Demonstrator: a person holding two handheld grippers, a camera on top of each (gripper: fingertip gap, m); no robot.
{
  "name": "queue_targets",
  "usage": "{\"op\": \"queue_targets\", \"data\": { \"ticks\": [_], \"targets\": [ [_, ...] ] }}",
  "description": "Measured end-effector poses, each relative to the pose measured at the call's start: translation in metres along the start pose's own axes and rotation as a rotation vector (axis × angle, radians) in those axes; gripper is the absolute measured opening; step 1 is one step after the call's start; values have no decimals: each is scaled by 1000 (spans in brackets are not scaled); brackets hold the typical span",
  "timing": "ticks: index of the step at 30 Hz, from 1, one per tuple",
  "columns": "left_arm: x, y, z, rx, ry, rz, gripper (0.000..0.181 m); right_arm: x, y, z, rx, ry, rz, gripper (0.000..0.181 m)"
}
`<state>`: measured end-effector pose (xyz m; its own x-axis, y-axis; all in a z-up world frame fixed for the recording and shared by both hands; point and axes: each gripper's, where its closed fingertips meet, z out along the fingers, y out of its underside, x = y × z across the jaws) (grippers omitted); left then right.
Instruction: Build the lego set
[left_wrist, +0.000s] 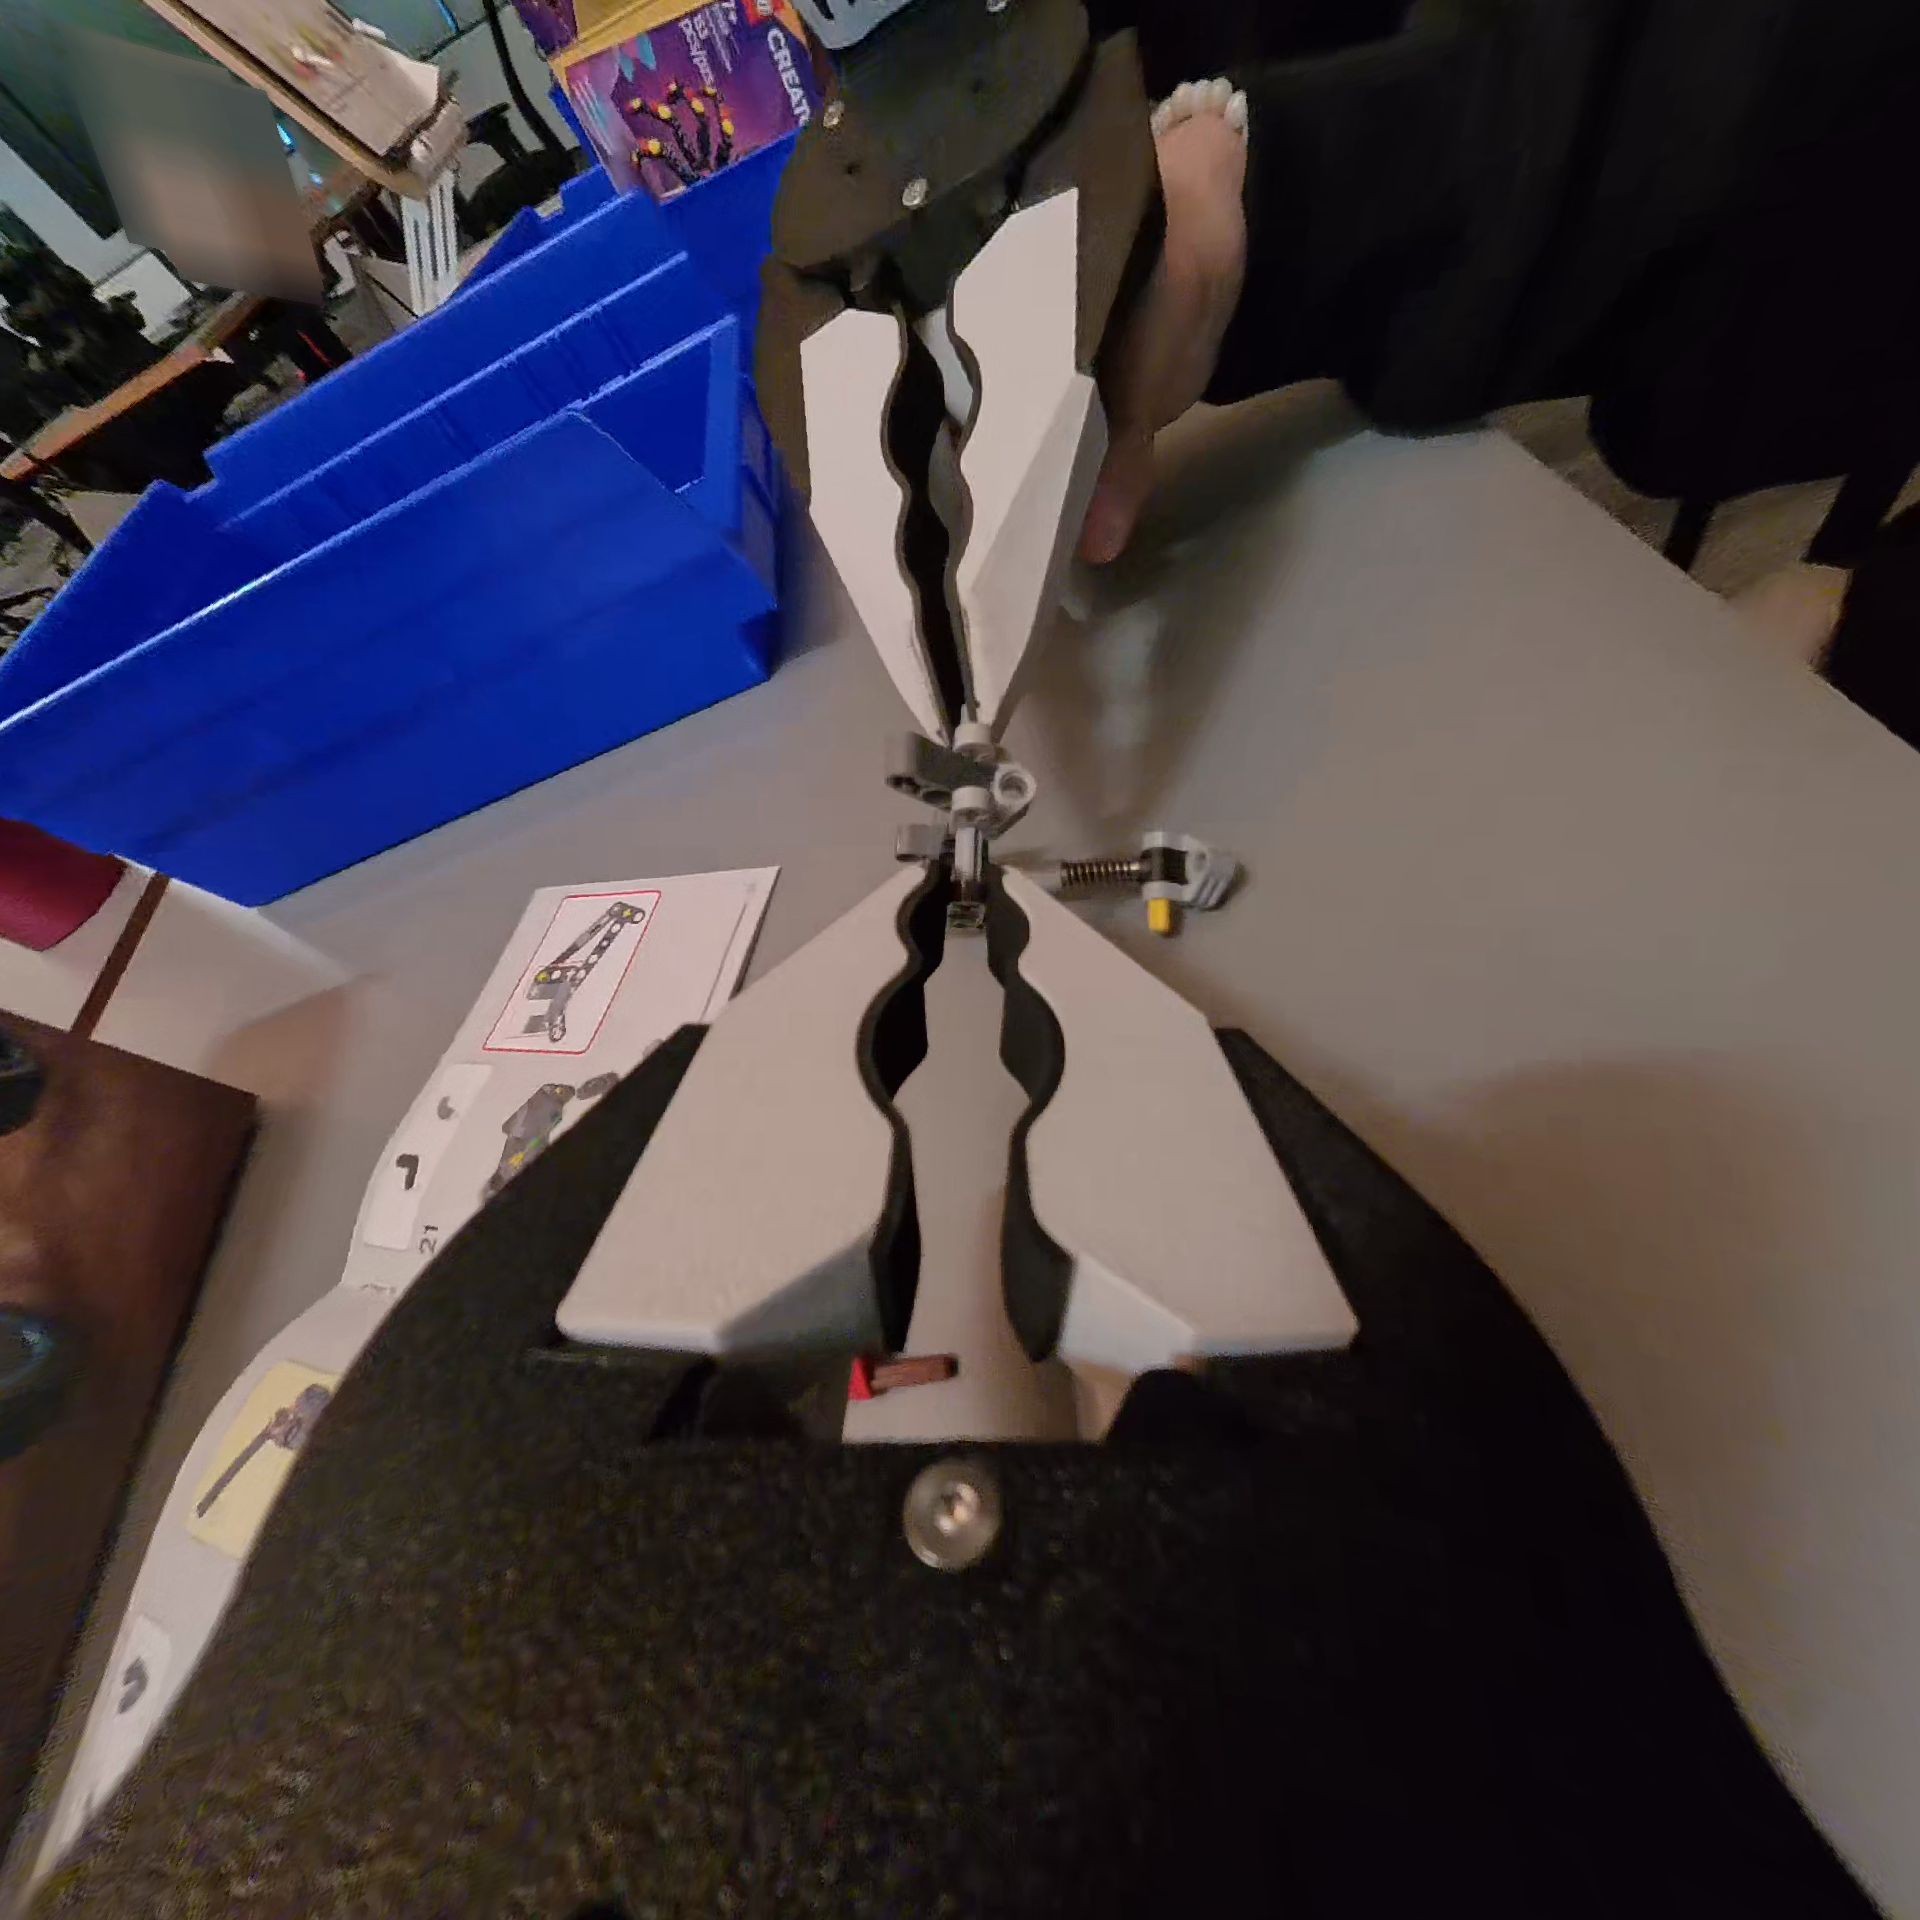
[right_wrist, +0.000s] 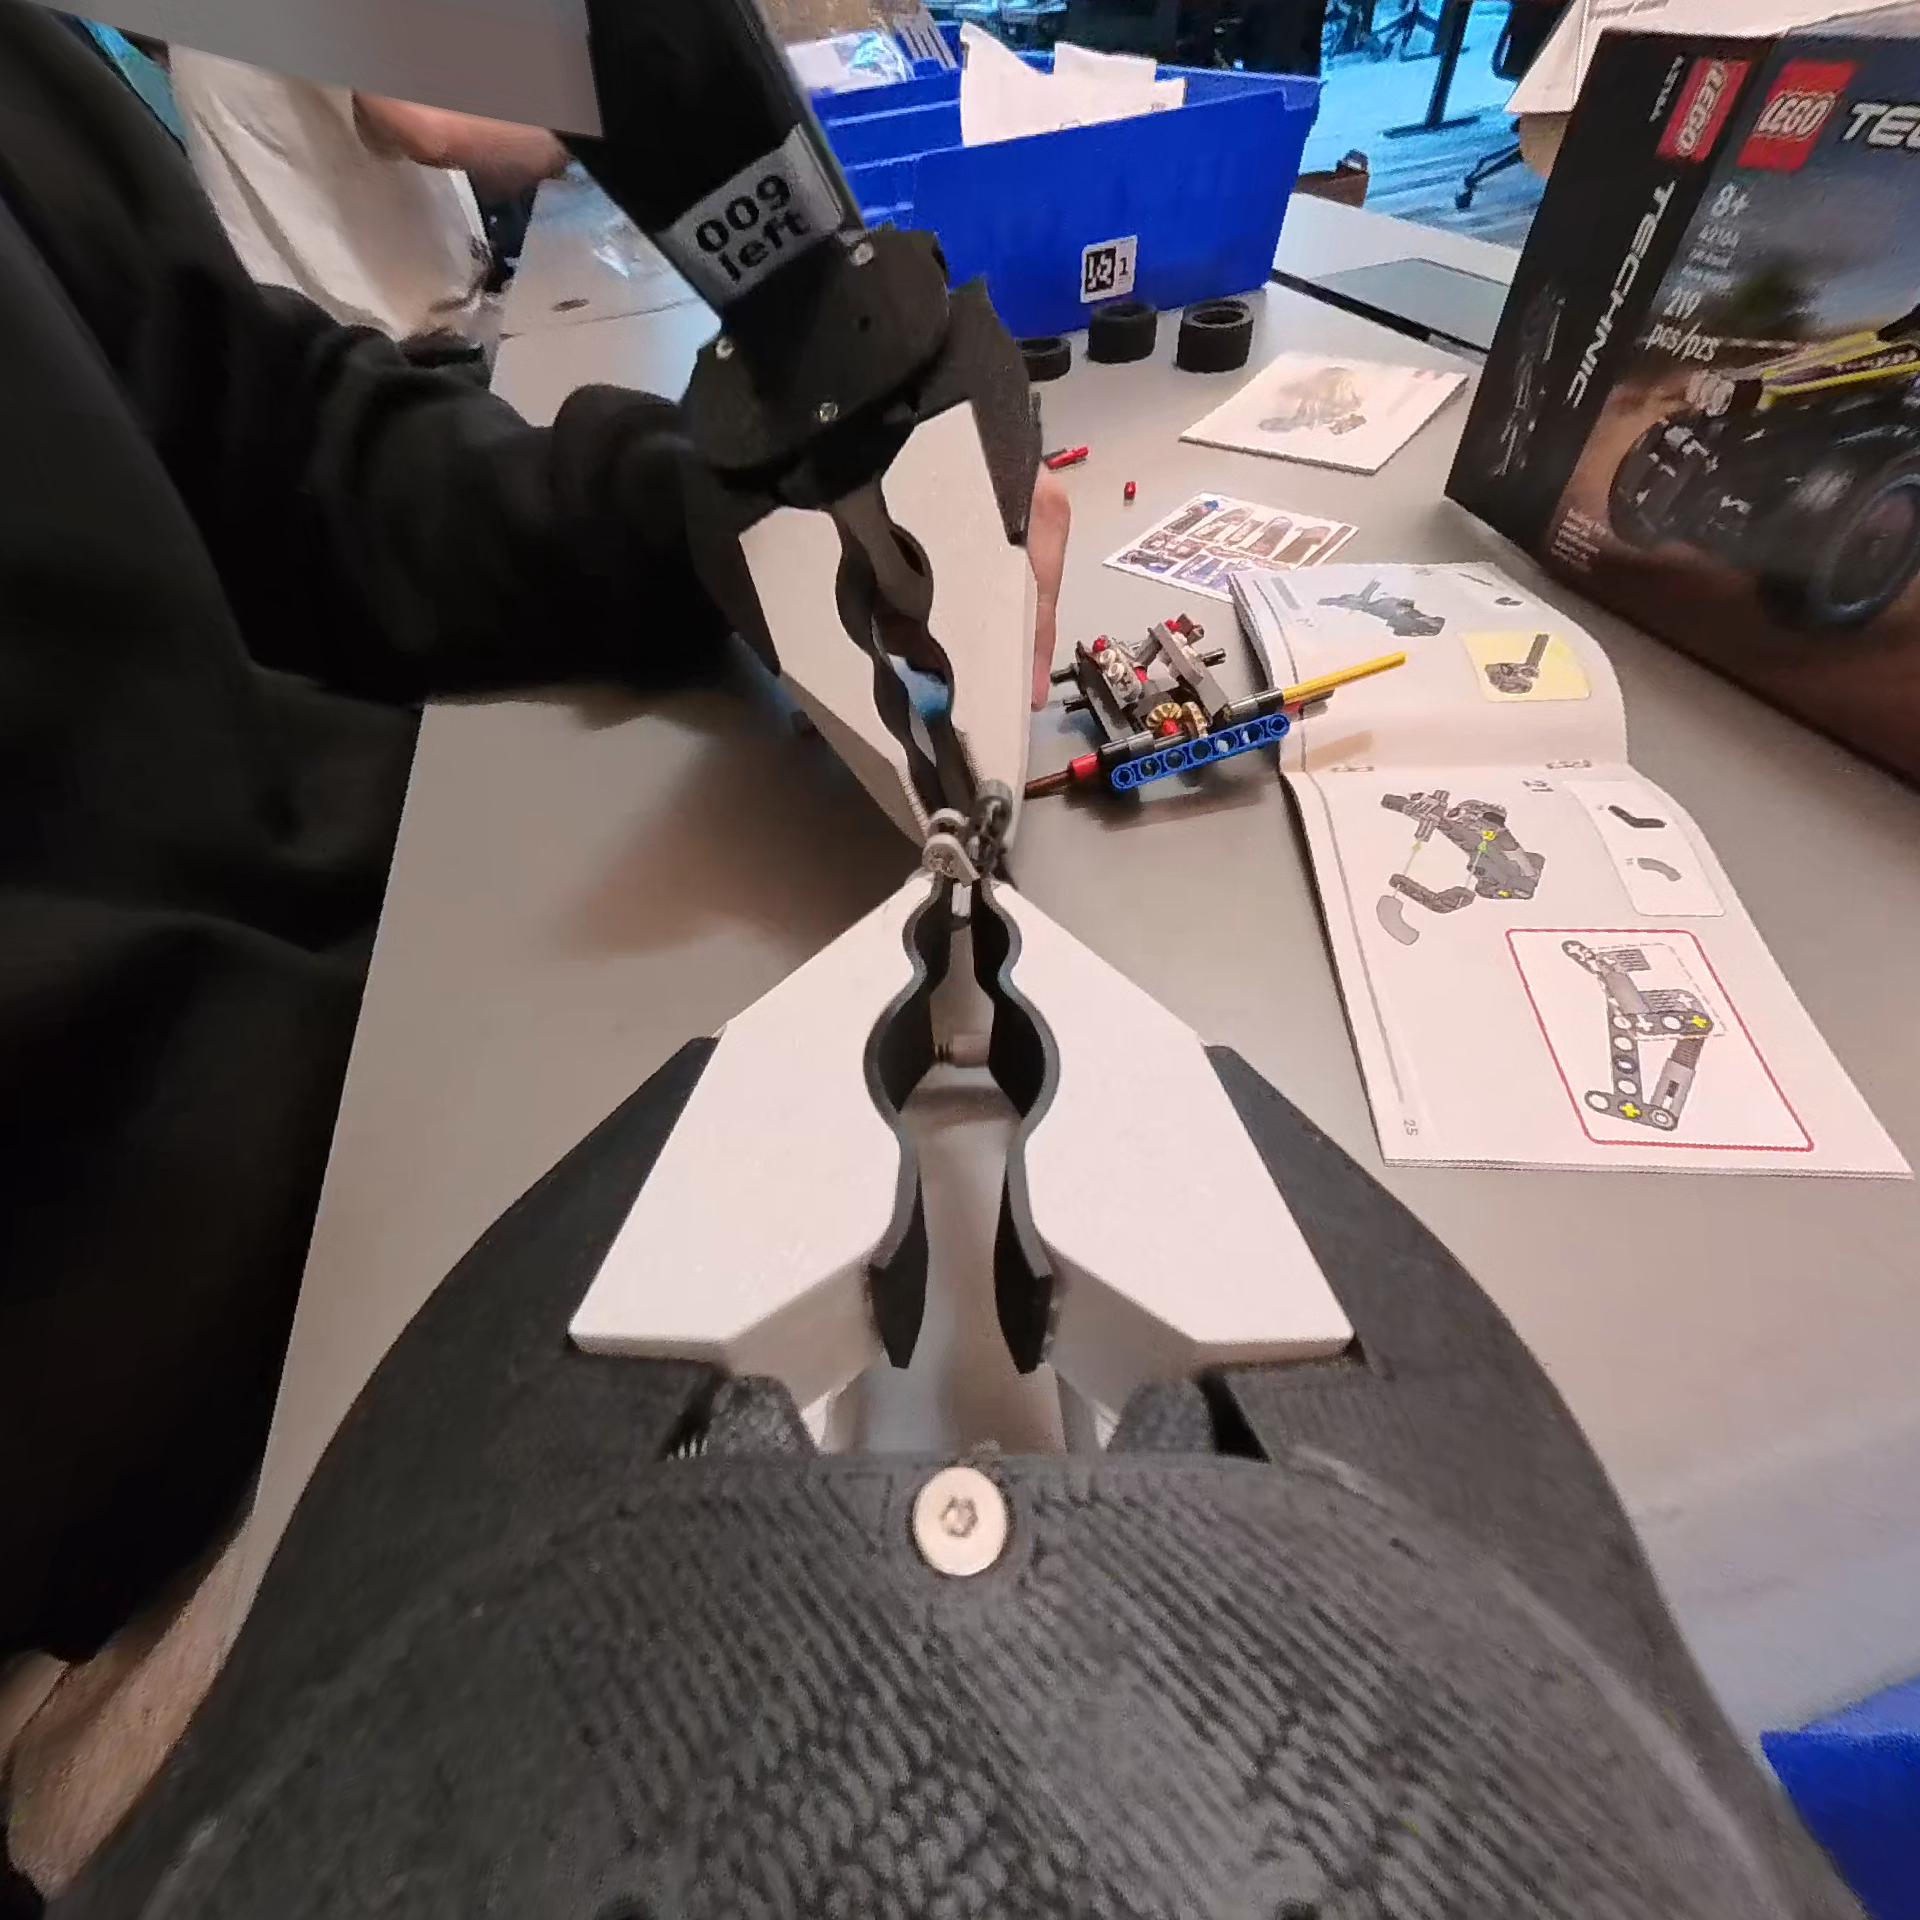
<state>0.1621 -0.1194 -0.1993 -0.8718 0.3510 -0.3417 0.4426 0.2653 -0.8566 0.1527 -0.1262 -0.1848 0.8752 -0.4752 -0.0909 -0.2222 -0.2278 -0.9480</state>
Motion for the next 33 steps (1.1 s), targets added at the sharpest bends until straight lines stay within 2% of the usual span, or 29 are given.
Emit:
{"op": "queue_targets", "data": {
  "ticks": [9, 15, 23, 29, 33],
  "targets": [
    [-6, -13, -4, 110, -35, -75, 4, 2, -6, -4, 47, 2, 15, 2],
    [-6, -15, -4, 127, -29, -78, 3, 0, -7, -5, 54, -5, 14, 2],
    [-2, -3, -1, 56, -21, -9, 4, 1, 3, 0, -18, 22, 11, 2],
    [-1, -2, -1, 46, -15, -5, 4, -2, 8, 1, -50, 36, -26, 11],
    [0, -1, -1, 43, -13, -1, 4, 2, 8, 2, -58, 61, -40, 3]
  ]
}}
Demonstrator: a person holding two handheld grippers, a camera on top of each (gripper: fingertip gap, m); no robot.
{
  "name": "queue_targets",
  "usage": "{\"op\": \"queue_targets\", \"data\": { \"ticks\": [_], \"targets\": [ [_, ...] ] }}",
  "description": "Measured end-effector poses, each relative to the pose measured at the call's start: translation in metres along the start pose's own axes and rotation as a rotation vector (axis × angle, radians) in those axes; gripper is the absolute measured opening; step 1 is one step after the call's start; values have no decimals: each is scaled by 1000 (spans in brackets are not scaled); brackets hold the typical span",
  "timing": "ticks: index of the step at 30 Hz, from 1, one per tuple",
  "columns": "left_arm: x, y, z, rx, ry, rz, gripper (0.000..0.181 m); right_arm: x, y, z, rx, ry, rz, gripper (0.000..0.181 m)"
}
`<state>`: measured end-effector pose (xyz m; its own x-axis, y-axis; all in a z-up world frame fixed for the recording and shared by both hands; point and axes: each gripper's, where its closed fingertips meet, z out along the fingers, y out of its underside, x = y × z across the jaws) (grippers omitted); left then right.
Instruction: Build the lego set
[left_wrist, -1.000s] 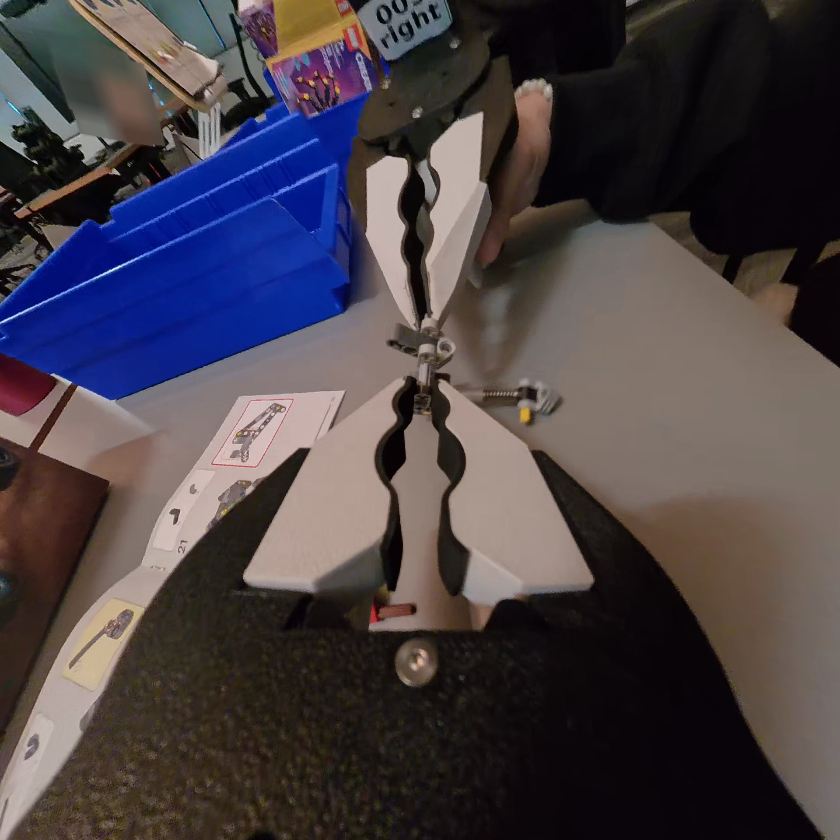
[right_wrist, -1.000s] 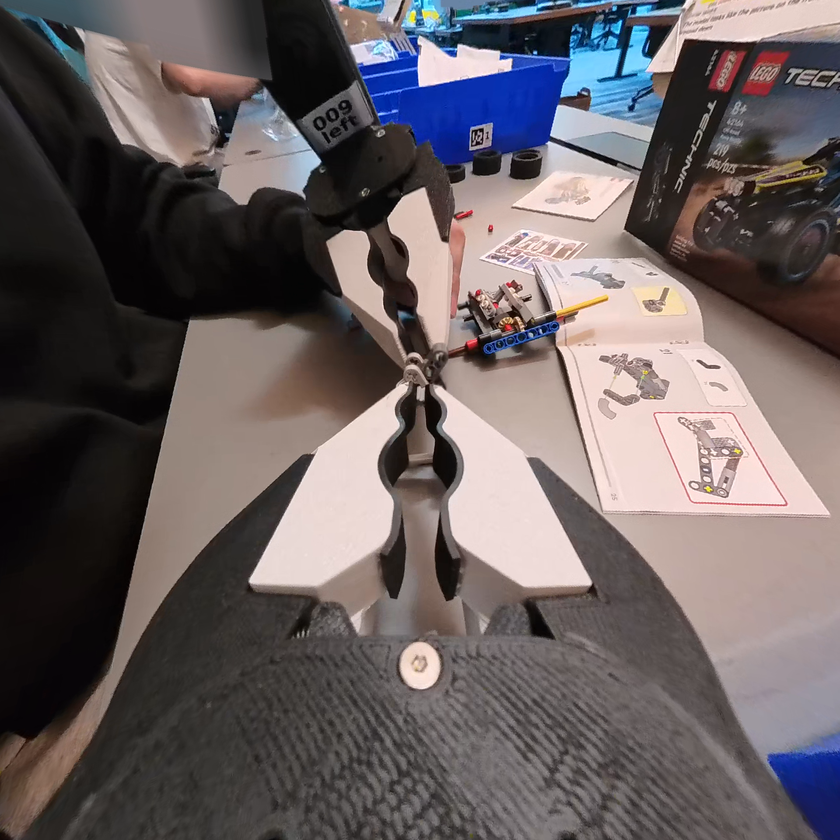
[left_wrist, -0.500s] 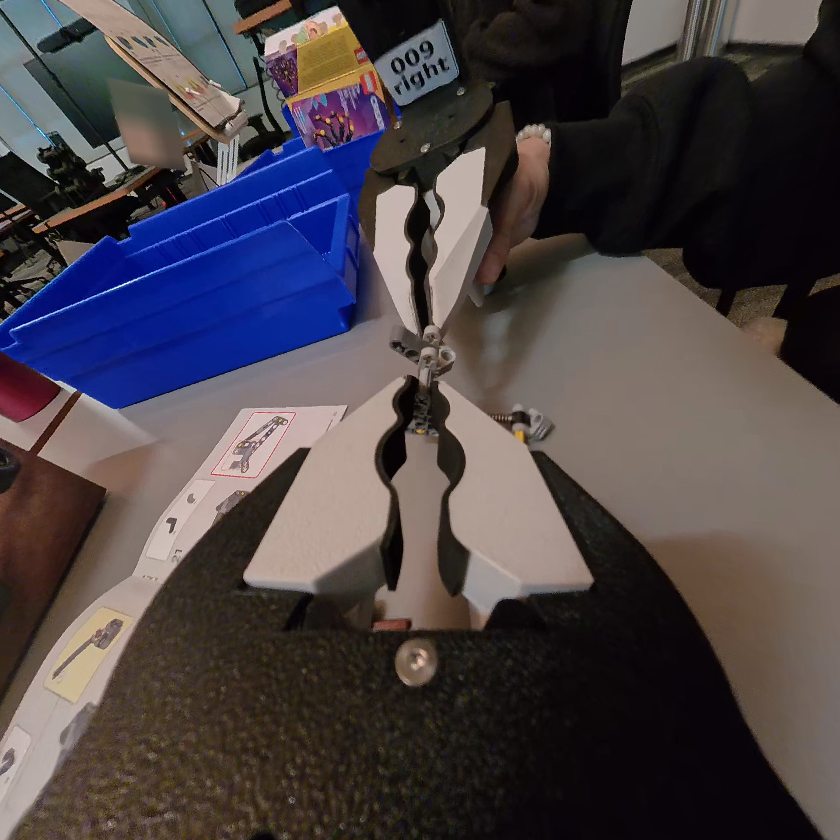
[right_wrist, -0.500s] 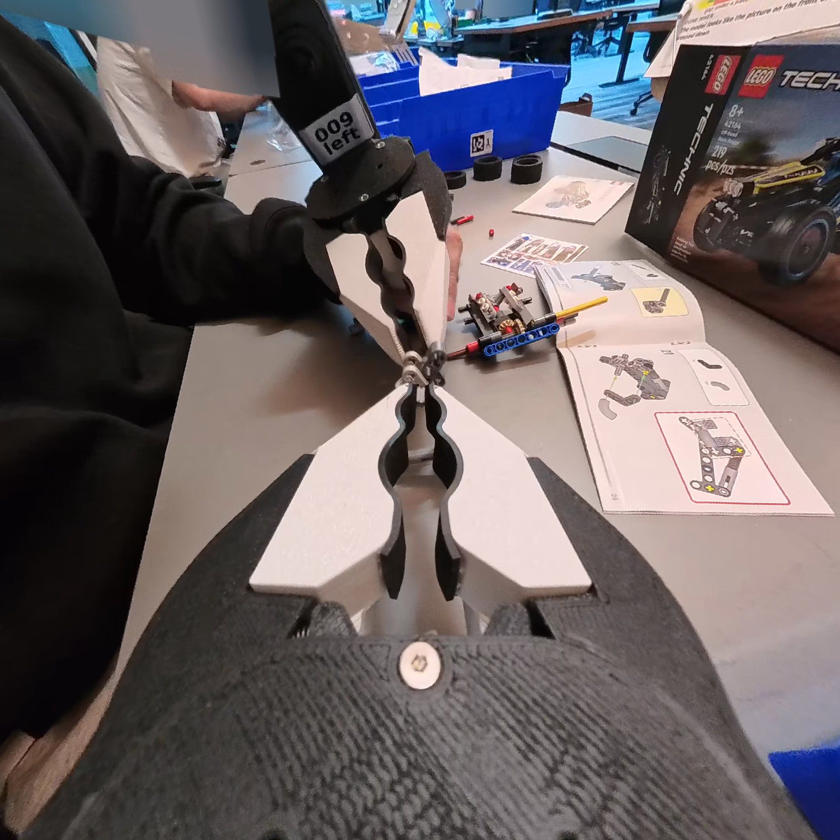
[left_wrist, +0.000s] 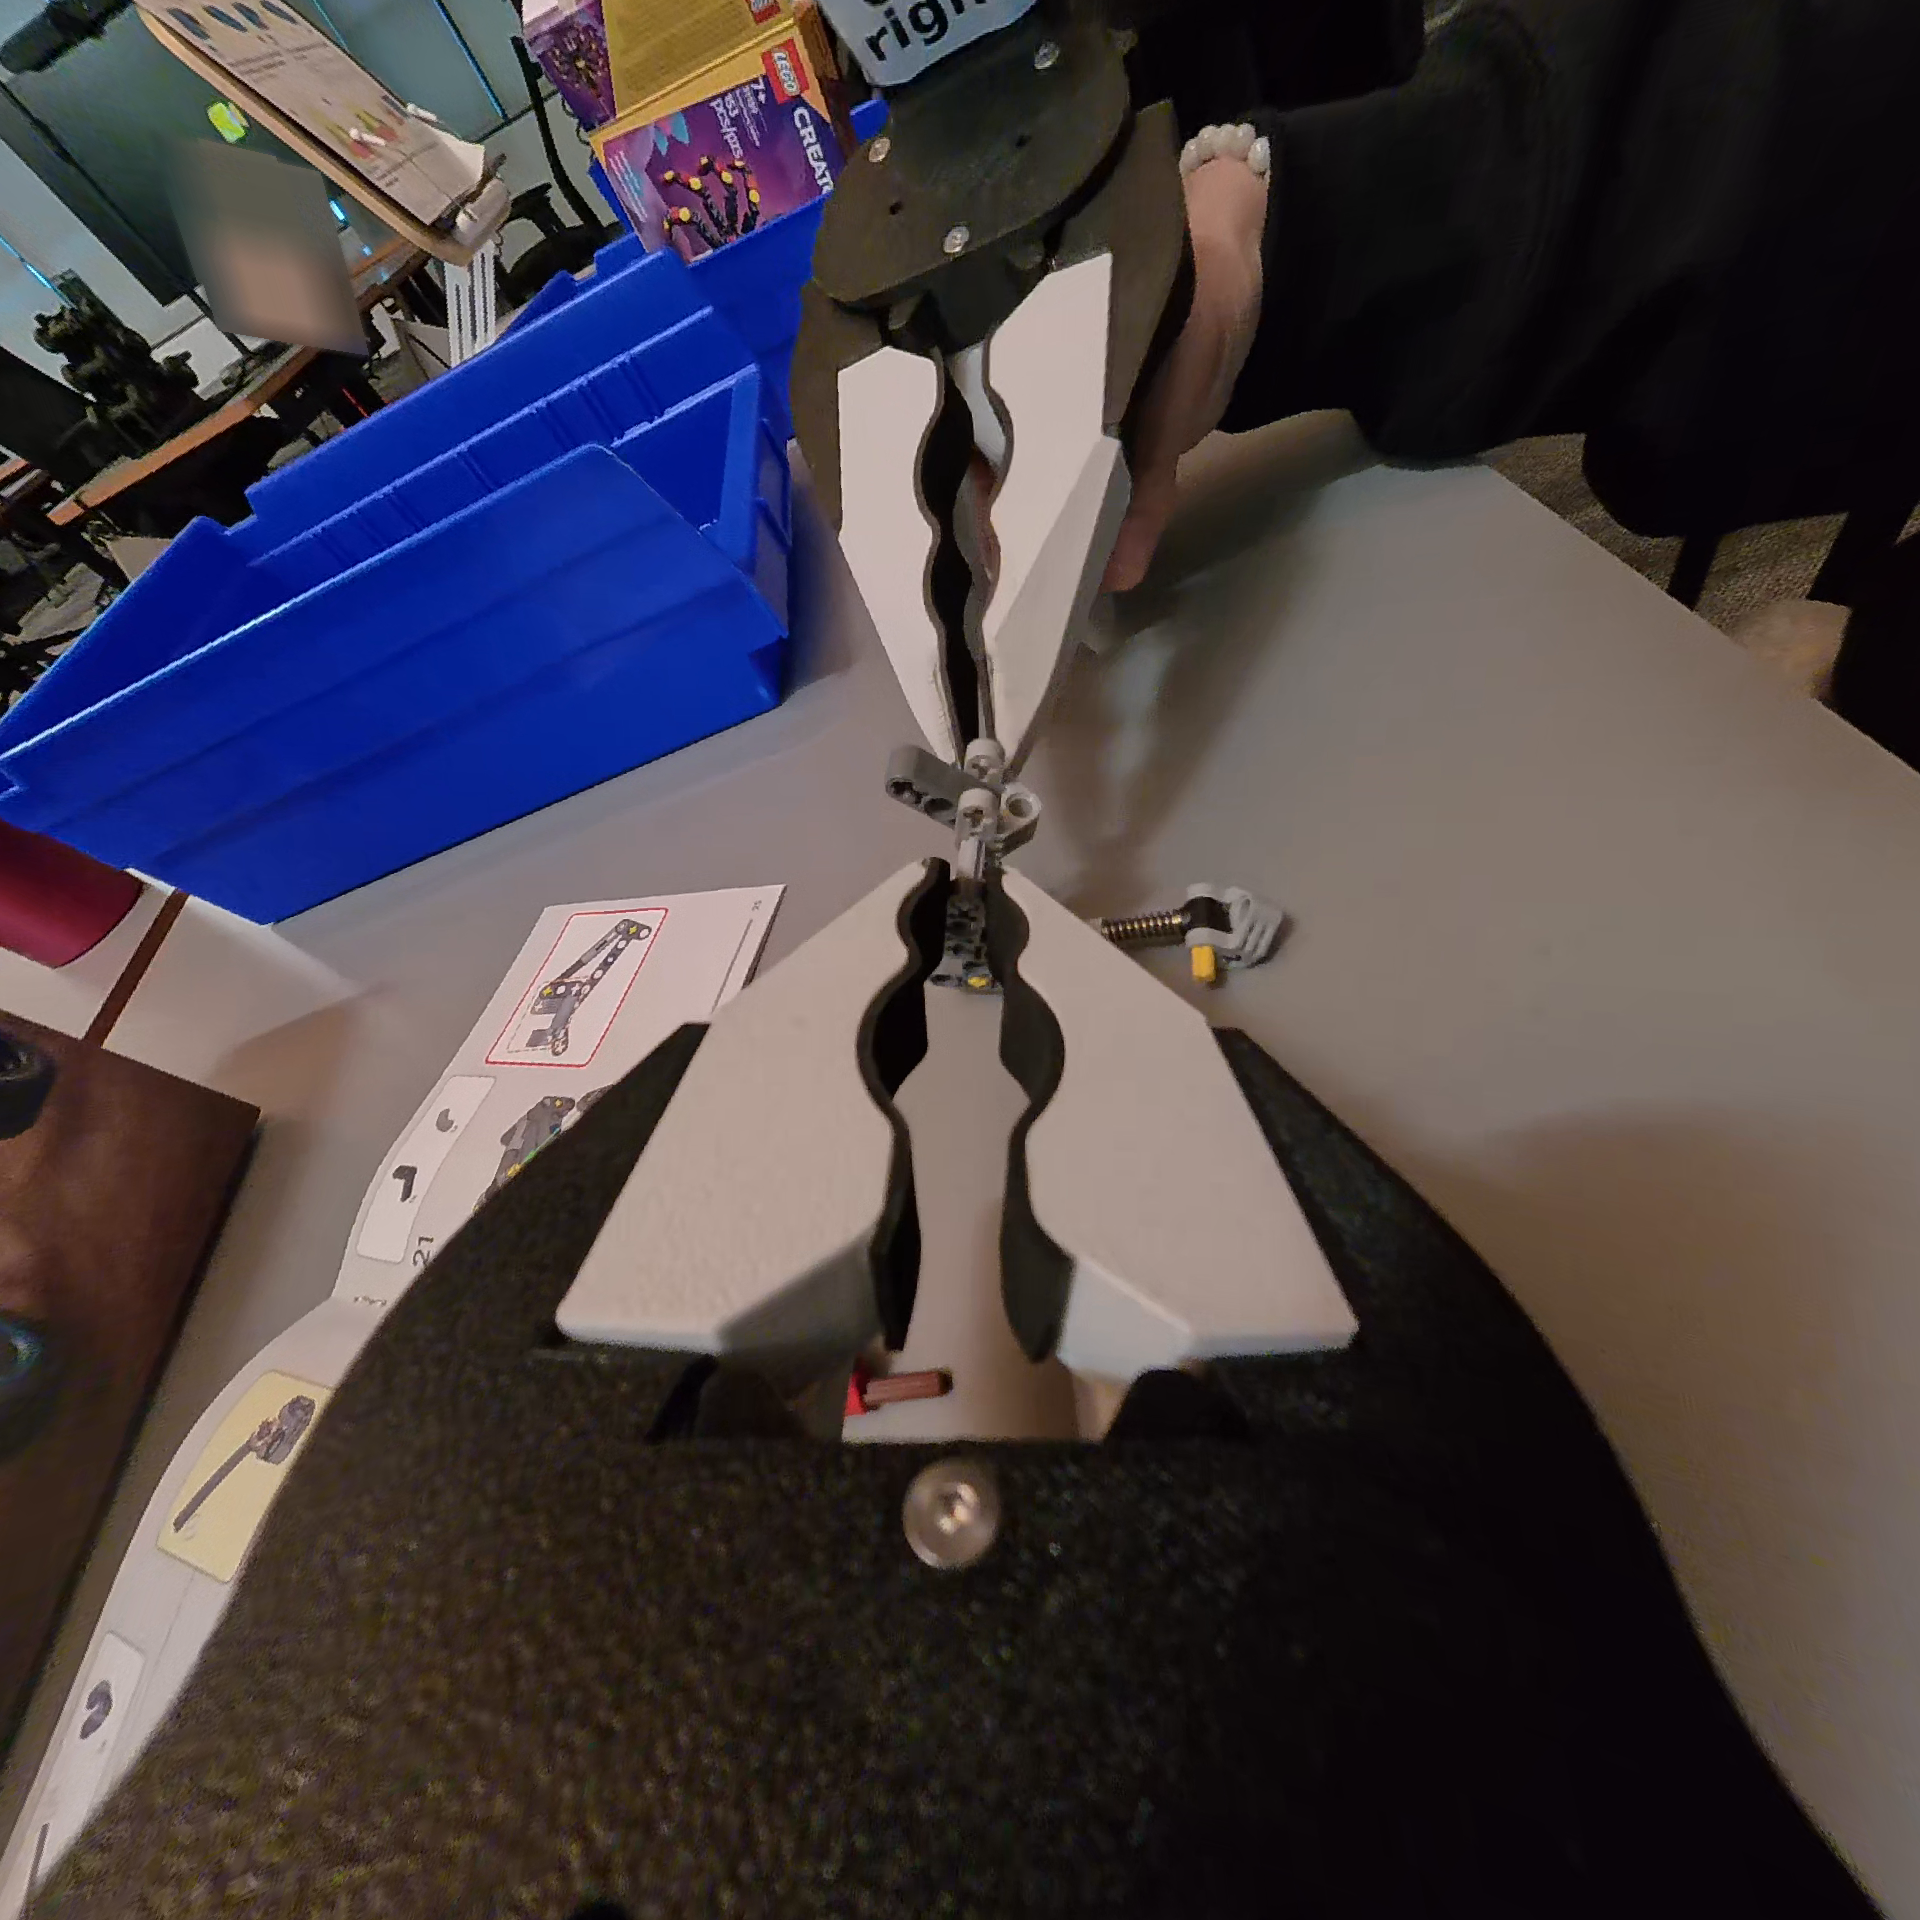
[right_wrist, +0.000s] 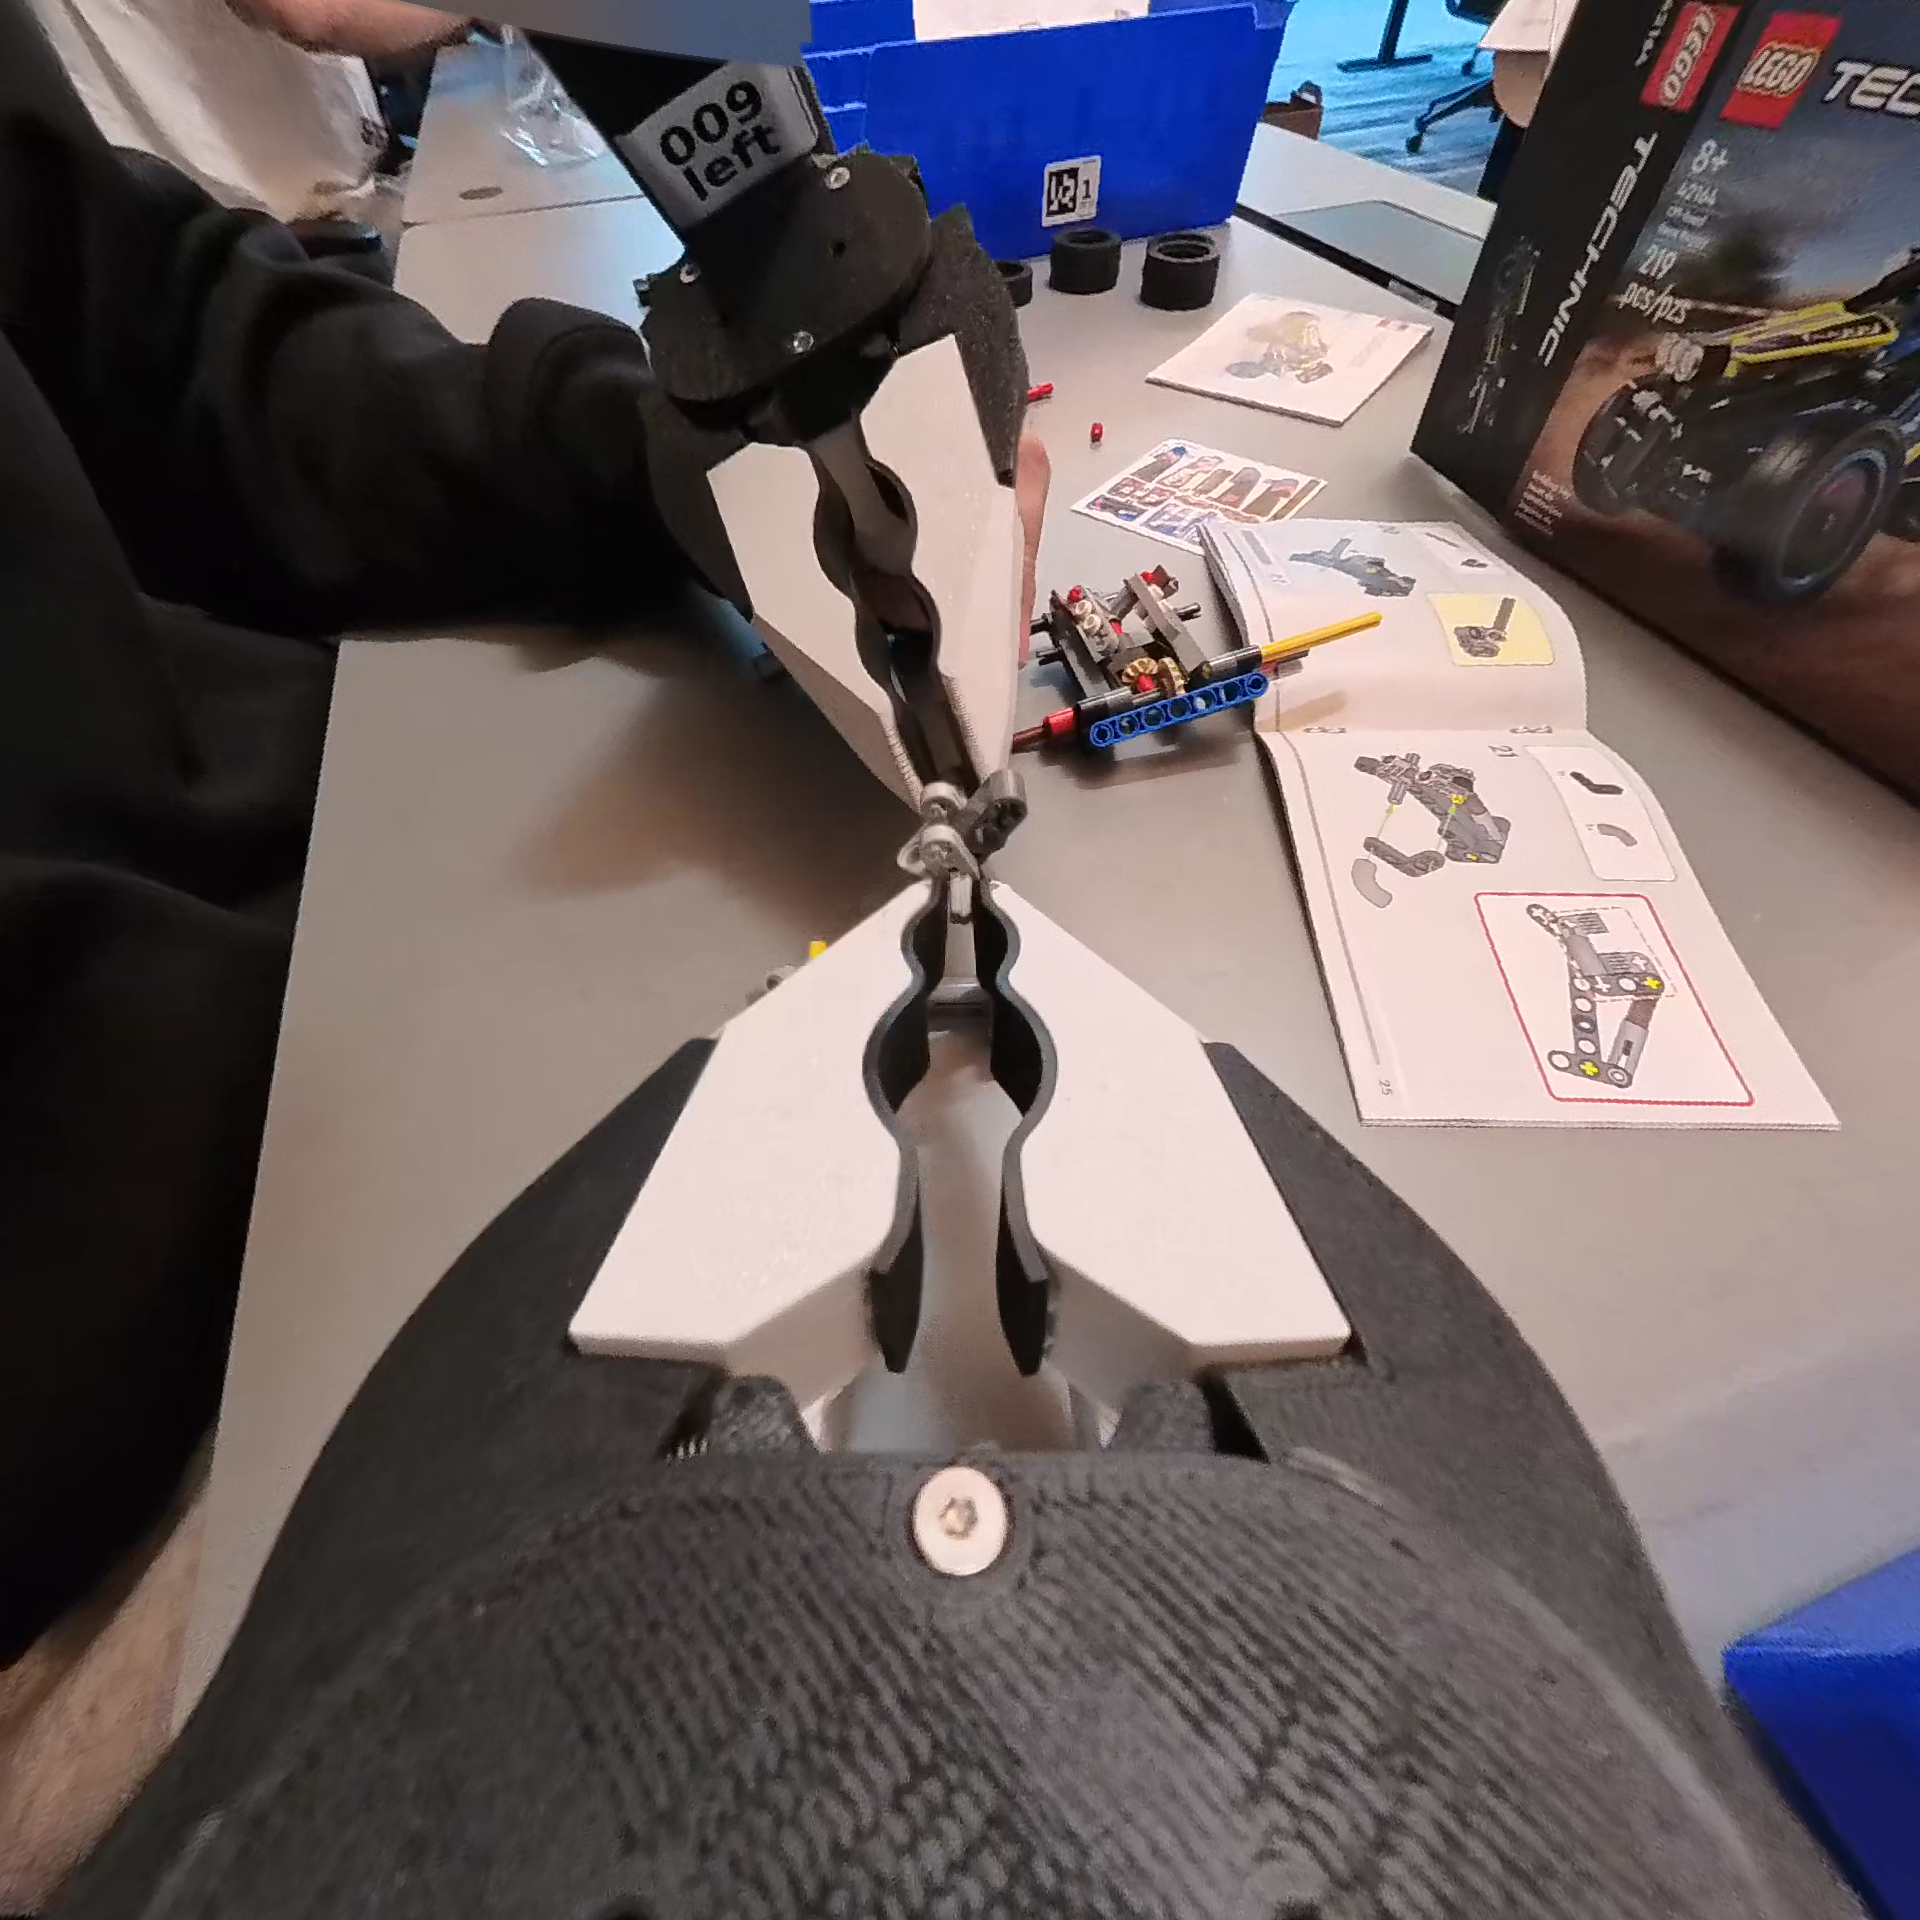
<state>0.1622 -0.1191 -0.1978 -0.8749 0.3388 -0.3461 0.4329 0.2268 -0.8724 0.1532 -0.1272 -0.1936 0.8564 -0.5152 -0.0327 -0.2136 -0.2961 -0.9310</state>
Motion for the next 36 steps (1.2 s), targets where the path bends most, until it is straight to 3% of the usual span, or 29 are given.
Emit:
{"op": "queue_targets", "data": {
  "ticks": [18, 36],
  "targets": [
    [5, 11, -2, -65, 13, 38, 6, -4, 6, 1, -41, -54, 19, 3],
    [2, -9, -4, 45, -41, 50, 5, -5, -5, -9, 49, -168, 134, 3]
  ]
}}
